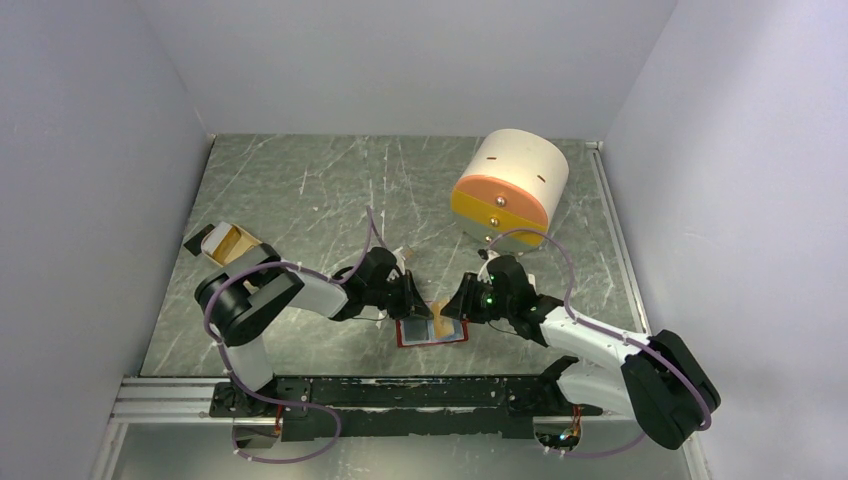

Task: Put the credit cards into the card holder
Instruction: Turn over the card slot in the card holder.

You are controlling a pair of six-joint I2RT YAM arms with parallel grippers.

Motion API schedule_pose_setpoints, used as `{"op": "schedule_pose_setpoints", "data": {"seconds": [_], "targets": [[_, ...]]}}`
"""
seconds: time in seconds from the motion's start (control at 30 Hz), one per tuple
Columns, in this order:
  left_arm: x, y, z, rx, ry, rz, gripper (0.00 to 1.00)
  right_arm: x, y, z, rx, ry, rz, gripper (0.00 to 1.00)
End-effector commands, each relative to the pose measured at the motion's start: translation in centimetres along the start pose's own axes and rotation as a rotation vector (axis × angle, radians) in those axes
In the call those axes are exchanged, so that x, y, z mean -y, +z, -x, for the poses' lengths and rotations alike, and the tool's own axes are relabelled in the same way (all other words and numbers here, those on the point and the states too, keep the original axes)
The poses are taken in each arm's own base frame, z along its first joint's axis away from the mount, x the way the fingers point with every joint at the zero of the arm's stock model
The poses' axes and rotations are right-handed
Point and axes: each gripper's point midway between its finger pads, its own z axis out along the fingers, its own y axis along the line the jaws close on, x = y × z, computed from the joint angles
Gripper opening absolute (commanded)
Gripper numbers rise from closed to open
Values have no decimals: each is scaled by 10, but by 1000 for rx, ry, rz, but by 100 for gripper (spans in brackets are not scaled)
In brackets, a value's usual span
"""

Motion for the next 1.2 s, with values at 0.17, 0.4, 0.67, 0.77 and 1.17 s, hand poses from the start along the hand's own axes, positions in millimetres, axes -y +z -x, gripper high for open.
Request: {"op": "schedule_pose_setpoints", "data": {"seconds": [0.17,0.4,0.67,0.77,1.17], "targets": [[29,-16,11,52,1,-28,11,-20,-4,5,5,-18,80,26],[33,-31,15,84,-3,-20,12,-27,-7,7,12,-12,104,35],[-9,-59,21,154,-18,152,14,-32,-8,8,12,-2,120,29],[-24,-67,20,167,-28,185,14,-36,-9,11,18,-1,135,24],[-51,-64,6,126,-75,186,13,-48,-3,6,1,30,215,8]]}}
